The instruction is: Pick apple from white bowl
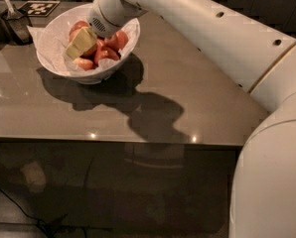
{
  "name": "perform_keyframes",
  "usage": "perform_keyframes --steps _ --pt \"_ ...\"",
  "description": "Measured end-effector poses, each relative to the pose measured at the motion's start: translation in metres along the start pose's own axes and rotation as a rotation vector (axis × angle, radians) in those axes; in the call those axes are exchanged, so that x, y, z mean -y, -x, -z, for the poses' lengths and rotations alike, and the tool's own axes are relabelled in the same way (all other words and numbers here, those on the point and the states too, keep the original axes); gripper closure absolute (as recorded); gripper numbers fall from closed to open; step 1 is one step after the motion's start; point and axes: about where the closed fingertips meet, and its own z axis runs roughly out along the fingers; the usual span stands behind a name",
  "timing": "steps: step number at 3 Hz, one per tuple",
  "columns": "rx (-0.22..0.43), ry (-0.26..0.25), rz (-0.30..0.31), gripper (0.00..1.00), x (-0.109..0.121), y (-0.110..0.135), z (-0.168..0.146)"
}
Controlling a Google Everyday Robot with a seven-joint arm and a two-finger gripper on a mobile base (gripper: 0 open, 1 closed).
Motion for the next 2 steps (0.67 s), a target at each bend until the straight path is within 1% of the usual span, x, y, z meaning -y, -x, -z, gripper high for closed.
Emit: perform_keyframes --steps 1,2 --pt "0.012 -0.011 -0.016 0.0 0.0049 -0.001 -0.0043" --pt "0.025 -0.007 -0.048 0.0 0.0042 -0.0056 -0.0105"
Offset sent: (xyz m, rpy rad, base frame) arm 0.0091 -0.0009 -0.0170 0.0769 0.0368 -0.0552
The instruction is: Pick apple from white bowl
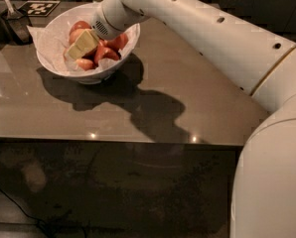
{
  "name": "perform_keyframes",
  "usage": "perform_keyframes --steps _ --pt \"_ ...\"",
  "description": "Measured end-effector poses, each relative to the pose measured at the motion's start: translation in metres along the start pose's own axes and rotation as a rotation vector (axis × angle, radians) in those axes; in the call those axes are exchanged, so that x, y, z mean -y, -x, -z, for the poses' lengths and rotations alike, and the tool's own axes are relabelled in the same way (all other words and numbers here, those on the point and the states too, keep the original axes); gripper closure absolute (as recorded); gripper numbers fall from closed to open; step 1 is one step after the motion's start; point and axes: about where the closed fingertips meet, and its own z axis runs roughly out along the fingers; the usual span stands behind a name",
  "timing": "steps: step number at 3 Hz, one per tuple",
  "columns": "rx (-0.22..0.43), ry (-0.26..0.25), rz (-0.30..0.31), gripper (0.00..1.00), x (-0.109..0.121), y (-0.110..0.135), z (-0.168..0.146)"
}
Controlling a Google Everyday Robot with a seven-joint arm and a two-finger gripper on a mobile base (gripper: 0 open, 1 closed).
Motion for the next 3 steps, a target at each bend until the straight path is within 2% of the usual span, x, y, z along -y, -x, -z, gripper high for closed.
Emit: perform_keyframes --steps 1,2,3 --pt "0.022 0.026 -0.035 0.0 -0.0041 -0.0041 -0.0075" --pt "0.022 0.026 -0.035 0.19 -0.0042 -0.0041 -0.0075" --pt "0.022 0.026 -0.035 0.42 -0.0043 -0.0041 -0.0076"
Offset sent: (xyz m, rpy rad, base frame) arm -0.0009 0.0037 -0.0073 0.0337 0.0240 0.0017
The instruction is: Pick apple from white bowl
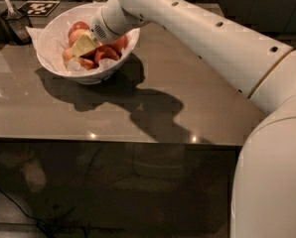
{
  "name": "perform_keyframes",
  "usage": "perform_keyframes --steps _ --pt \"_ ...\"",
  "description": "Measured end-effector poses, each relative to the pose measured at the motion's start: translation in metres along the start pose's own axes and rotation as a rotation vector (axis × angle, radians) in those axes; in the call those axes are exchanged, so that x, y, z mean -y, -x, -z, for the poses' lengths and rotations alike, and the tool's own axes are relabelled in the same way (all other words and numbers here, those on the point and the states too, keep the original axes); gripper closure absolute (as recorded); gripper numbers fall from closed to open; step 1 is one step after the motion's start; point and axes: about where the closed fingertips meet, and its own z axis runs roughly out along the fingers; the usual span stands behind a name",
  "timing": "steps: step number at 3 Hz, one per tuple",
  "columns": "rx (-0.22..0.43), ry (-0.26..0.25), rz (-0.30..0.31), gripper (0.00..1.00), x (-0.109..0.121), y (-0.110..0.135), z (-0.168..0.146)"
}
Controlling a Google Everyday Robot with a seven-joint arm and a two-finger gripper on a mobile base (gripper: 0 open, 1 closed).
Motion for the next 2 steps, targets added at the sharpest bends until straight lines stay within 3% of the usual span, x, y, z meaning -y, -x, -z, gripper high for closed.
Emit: perform_keyframes --steps 2 --pt "0.0 0.0 0.0 0.89 -0.0001 0.0001 0.0"
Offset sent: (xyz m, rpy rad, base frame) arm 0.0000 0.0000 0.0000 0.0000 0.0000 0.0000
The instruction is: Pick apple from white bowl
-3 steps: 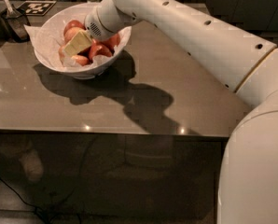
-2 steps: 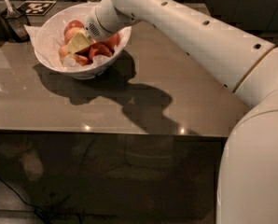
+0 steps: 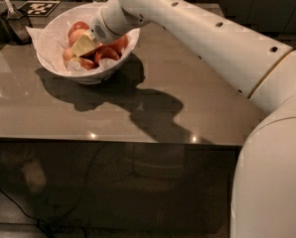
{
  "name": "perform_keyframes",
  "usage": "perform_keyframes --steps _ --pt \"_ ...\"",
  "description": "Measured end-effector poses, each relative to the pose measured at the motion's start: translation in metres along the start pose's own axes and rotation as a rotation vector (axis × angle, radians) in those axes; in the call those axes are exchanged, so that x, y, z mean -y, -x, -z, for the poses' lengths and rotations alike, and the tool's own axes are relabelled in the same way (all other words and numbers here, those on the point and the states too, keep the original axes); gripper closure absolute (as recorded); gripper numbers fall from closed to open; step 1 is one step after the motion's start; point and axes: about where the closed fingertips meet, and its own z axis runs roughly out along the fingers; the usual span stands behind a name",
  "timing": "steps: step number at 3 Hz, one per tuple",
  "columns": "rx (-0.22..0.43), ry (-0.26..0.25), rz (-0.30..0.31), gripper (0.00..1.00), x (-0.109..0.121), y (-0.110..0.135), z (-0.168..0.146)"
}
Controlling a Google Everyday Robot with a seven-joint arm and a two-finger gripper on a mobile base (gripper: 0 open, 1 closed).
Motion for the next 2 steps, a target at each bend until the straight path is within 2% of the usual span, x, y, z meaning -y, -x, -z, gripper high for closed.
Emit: perform_keyframes --steps 1,2 --pt "0.026 0.013 0.032 1.0 -0.009 0.011 0.008" --pt "0.083 0.04 0.075 1.0 -0.024 0.034 0.024"
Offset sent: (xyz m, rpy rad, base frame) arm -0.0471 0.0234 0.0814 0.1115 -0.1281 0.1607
